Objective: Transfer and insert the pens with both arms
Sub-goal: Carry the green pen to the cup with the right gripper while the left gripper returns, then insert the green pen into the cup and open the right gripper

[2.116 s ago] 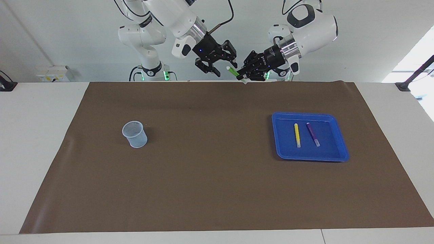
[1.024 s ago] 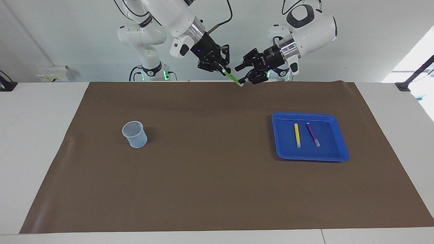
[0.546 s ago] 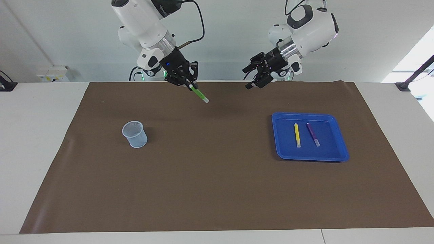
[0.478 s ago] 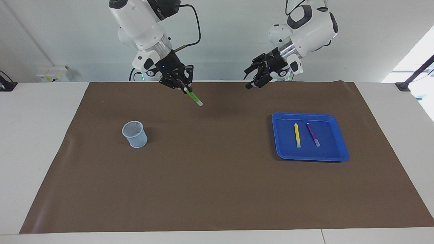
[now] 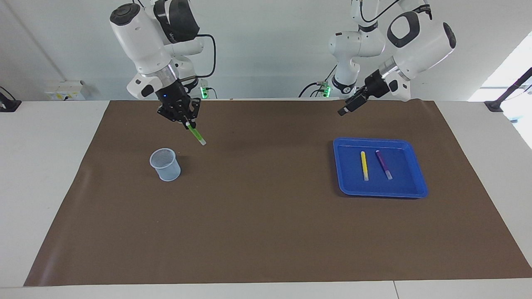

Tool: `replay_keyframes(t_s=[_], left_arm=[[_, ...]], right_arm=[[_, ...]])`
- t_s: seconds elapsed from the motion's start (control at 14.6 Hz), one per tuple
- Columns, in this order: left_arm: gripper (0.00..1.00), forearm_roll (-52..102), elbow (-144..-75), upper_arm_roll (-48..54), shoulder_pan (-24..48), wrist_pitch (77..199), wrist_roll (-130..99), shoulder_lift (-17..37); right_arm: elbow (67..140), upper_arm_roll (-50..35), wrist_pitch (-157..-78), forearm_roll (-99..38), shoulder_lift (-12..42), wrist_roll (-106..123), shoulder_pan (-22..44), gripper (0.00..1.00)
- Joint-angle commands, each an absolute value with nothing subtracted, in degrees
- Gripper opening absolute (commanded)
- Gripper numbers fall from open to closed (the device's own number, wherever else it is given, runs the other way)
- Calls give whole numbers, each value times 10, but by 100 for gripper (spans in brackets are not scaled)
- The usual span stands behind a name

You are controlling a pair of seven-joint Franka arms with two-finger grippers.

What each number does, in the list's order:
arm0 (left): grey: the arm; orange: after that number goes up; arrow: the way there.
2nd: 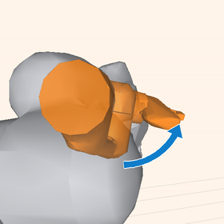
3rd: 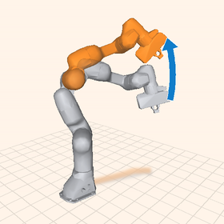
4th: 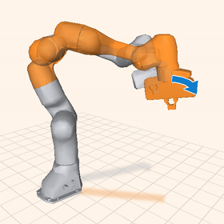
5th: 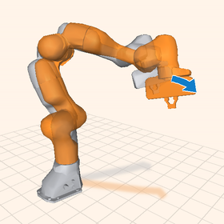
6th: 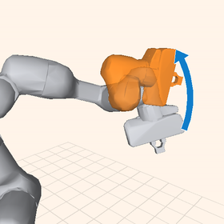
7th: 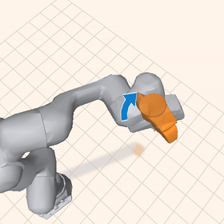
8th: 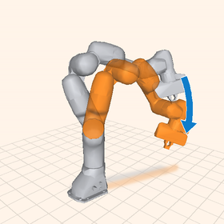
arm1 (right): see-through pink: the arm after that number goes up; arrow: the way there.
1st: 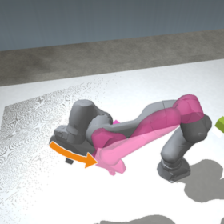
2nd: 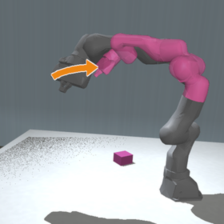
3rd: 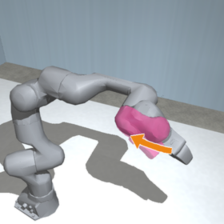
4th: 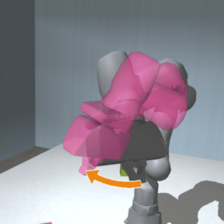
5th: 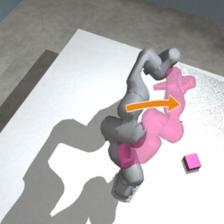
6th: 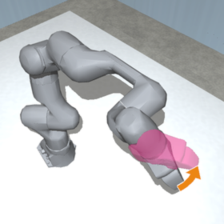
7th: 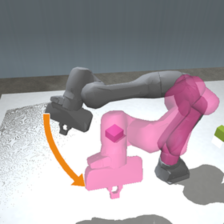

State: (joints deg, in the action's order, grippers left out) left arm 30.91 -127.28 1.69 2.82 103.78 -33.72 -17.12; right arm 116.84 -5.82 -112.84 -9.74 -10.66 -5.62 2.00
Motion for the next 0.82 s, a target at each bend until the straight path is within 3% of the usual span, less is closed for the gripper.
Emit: replay_keyframes(t_s=[0.0,0.48,0.75], left_arm=[[100,232,-1272,22,-8,1041,-193,-135],[100,49,-1267,22,-33,1224,-6,2],[100,45,-1265,21,-40,1260,-7,17]], right_arm=[[1210,-36,-1164,-45,-131,-40,18,0],[1261,6,-1227,-10,-128,1,17,0],[1305,14,-1288,5,-124,3,17,0]])
